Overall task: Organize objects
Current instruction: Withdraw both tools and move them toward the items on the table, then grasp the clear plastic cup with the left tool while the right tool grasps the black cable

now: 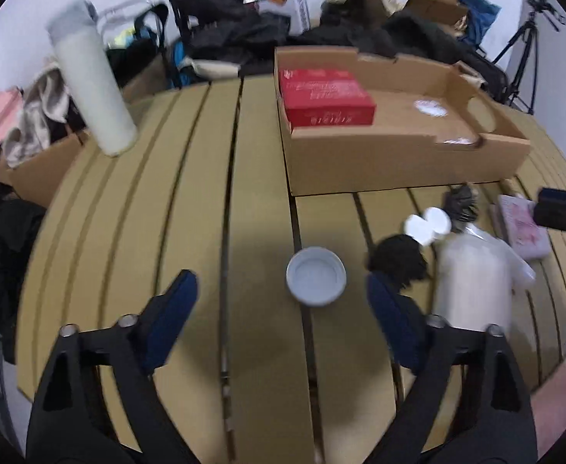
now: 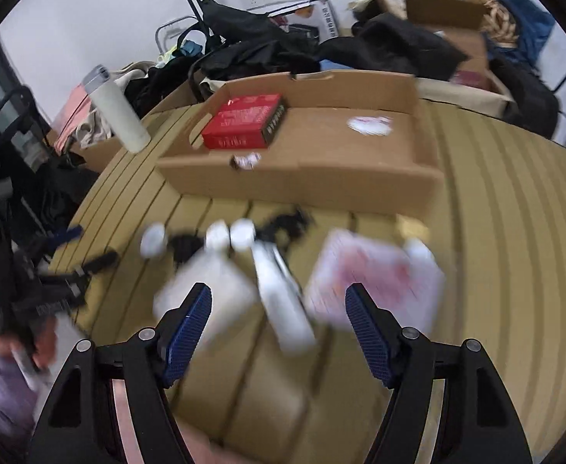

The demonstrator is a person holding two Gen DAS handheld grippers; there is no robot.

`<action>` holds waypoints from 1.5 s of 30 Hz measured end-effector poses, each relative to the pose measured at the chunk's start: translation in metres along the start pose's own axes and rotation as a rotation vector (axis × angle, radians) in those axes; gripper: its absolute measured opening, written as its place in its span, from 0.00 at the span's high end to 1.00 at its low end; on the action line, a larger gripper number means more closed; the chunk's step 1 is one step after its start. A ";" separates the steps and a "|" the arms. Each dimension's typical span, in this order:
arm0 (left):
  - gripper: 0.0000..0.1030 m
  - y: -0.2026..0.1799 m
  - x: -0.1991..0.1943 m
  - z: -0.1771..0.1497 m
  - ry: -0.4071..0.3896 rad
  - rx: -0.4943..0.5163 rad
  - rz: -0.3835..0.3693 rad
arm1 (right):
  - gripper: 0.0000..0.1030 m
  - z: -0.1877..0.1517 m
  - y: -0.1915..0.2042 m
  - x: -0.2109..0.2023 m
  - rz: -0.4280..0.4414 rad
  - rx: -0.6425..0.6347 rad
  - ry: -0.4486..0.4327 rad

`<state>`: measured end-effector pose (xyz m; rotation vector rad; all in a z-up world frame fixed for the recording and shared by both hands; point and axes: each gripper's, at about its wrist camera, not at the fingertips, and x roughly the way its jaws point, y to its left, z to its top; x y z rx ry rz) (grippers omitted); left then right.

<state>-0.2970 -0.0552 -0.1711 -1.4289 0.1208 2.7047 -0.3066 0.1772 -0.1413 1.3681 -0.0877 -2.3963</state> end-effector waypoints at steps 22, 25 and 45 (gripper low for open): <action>0.97 -0.002 0.032 -0.002 0.044 -0.058 -0.124 | 0.83 0.024 -0.017 0.071 -0.083 0.110 0.012; 0.98 -0.004 0.022 -0.003 0.023 -0.042 -0.128 | 0.84 0.022 -0.020 0.067 -0.085 0.117 0.009; 0.98 -0.016 -0.200 -0.049 -0.224 -0.075 -0.183 | 0.88 -0.071 -0.004 -0.161 -0.064 0.069 -0.176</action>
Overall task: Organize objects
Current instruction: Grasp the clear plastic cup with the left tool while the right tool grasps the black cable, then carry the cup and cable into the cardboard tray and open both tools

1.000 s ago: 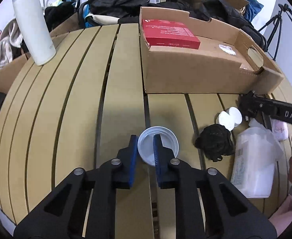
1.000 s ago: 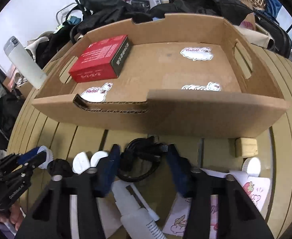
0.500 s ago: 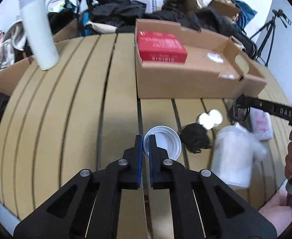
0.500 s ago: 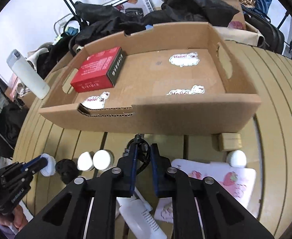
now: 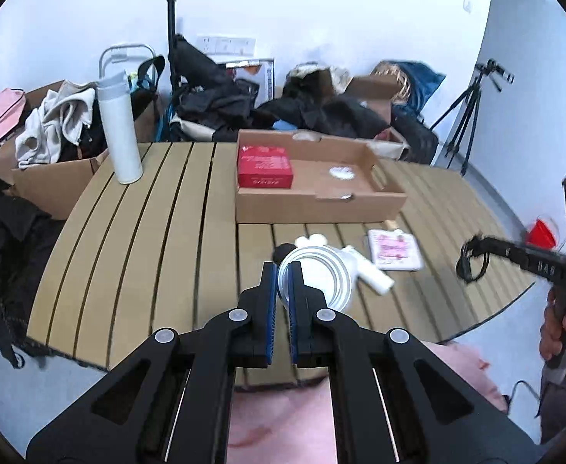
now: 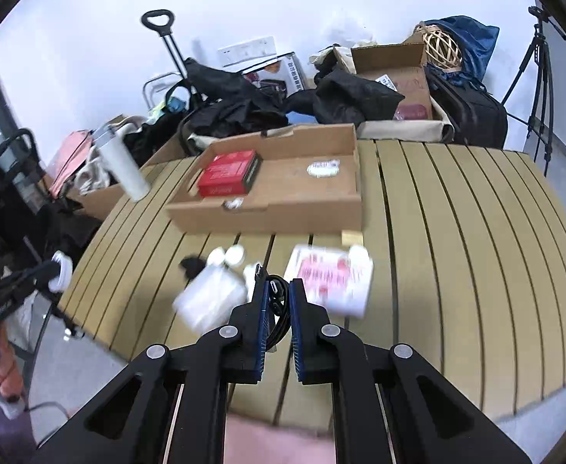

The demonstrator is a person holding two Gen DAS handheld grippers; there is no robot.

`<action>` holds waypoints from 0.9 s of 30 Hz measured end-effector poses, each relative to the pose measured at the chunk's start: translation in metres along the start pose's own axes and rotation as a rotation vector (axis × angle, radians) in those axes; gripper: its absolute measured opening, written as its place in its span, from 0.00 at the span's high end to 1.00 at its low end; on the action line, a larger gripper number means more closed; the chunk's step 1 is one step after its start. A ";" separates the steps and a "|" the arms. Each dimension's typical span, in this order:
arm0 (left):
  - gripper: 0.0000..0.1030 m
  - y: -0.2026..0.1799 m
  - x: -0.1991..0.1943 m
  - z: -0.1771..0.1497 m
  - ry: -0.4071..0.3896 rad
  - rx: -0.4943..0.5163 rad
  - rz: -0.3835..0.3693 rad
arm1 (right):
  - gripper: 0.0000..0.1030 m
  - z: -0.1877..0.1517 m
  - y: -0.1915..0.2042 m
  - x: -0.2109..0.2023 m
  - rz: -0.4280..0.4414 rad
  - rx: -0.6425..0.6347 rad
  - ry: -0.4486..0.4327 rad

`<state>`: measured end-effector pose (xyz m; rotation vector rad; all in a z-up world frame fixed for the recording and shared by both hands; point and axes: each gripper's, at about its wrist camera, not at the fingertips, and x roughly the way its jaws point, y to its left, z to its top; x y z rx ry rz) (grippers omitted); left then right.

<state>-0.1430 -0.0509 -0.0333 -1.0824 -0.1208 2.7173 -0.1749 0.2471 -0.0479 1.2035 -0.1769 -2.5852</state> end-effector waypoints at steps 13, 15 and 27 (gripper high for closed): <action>0.98 -0.040 0.050 0.092 0.116 0.089 -0.120 | 0.88 0.052 0.002 -0.016 0.057 -0.062 -0.025; 0.98 -0.040 0.081 0.133 0.158 0.075 -0.135 | 0.88 0.089 -0.003 -0.005 0.056 -0.082 -0.020; 0.98 -0.027 0.348 0.235 0.455 -0.029 -0.028 | 0.88 0.259 -0.065 0.218 0.047 -0.001 0.312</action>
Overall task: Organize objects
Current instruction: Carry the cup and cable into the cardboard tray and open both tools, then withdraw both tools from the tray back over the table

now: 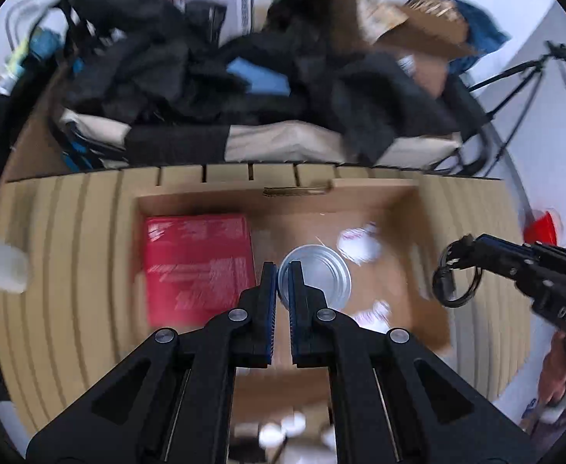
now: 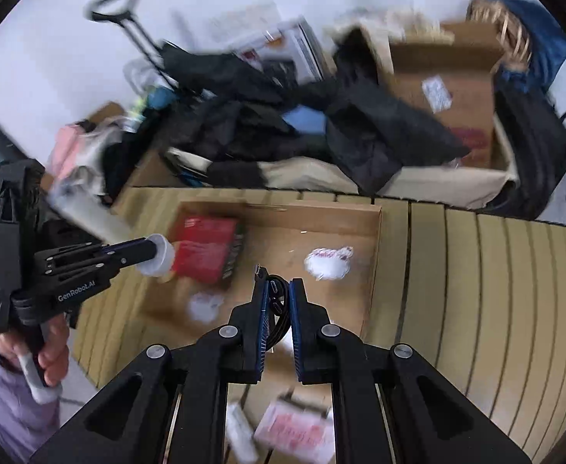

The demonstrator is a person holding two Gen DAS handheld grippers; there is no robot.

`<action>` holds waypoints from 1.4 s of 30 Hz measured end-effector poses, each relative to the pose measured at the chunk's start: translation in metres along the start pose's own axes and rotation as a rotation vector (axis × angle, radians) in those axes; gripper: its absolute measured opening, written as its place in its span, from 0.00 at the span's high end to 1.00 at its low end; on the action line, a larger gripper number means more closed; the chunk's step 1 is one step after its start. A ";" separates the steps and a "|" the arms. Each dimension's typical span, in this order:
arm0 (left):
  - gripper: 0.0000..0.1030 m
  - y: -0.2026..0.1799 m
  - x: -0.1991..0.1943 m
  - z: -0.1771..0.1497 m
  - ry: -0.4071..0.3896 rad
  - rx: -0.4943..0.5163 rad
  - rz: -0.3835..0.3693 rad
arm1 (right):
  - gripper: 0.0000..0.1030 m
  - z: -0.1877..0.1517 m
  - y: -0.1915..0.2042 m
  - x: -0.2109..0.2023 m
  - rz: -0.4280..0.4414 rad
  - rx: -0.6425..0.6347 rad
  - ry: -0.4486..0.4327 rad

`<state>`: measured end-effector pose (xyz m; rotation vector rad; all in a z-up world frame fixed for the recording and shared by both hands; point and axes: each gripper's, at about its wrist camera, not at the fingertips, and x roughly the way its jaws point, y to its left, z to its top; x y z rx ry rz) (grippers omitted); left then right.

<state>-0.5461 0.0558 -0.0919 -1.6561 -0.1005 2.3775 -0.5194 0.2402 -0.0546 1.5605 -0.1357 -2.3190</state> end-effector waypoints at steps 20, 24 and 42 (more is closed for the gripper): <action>0.34 0.010 -0.043 -0.018 -0.075 0.116 0.105 | 0.23 0.018 -0.016 0.048 -0.152 -0.036 -0.023; 0.19 0.027 -0.120 -0.048 -0.123 0.098 0.181 | 0.23 0.000 0.010 -0.025 -0.180 -0.093 -0.044; 0.00 0.014 -0.314 -0.243 -0.283 0.069 0.242 | 0.20 -0.186 0.096 -0.221 -0.152 -0.245 -0.152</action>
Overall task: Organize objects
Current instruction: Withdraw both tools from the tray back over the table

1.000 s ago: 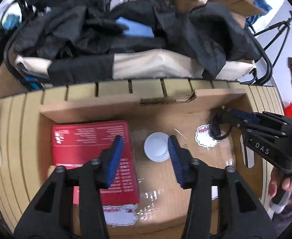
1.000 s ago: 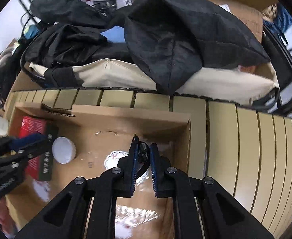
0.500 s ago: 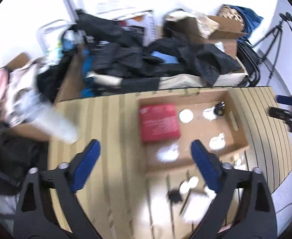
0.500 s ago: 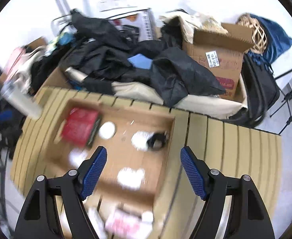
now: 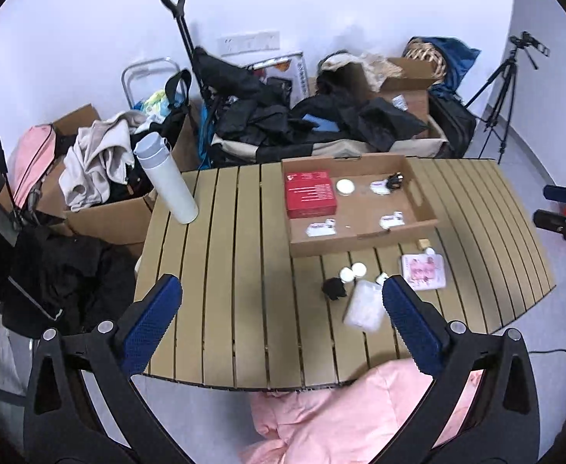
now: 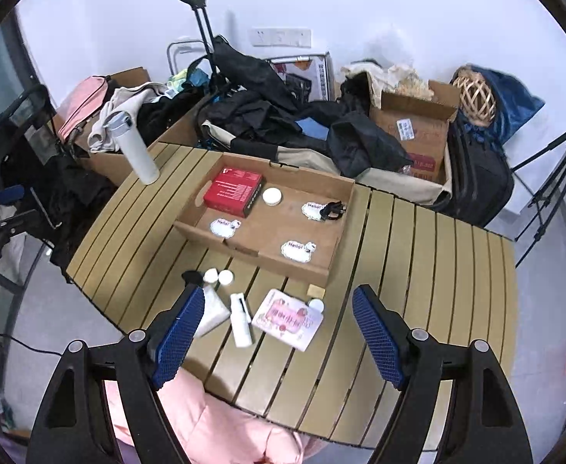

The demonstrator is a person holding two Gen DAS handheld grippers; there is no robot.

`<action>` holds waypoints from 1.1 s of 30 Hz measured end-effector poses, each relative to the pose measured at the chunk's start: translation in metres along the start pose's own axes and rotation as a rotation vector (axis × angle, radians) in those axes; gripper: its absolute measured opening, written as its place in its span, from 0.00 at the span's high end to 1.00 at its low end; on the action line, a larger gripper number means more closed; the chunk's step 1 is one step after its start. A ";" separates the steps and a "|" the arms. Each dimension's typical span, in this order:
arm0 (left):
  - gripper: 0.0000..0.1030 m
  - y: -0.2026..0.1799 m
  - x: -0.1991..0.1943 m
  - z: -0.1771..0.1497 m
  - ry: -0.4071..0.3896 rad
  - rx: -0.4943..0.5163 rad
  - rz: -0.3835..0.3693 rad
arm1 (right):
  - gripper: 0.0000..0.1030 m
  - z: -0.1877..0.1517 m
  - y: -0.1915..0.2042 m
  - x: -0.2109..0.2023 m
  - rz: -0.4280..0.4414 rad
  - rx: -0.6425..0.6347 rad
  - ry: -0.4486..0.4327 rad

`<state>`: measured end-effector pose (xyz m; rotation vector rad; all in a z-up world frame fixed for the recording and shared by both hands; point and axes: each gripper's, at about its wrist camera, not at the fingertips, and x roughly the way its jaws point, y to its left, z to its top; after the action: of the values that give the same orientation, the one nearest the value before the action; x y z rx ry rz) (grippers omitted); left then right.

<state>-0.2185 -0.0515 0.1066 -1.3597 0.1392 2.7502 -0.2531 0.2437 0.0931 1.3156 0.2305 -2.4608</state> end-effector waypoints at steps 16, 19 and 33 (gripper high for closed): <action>0.00 -0.049 -0.048 -0.210 -0.150 -0.045 0.037 | 0.20 -0.223 0.087 -0.020 0.153 0.158 -0.154; 0.00 -0.053 -0.040 -0.213 -0.114 -0.034 0.017 | 0.20 -0.244 0.094 -0.004 0.198 0.202 -0.113; 0.00 -0.056 0.057 -0.184 -0.016 -0.106 -0.139 | 0.20 -0.223 0.083 0.046 0.097 0.183 -0.128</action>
<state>-0.1023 -0.0156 -0.0531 -1.3161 -0.0996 2.6869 -0.0736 0.2233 -0.0679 1.2014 -0.0905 -2.5190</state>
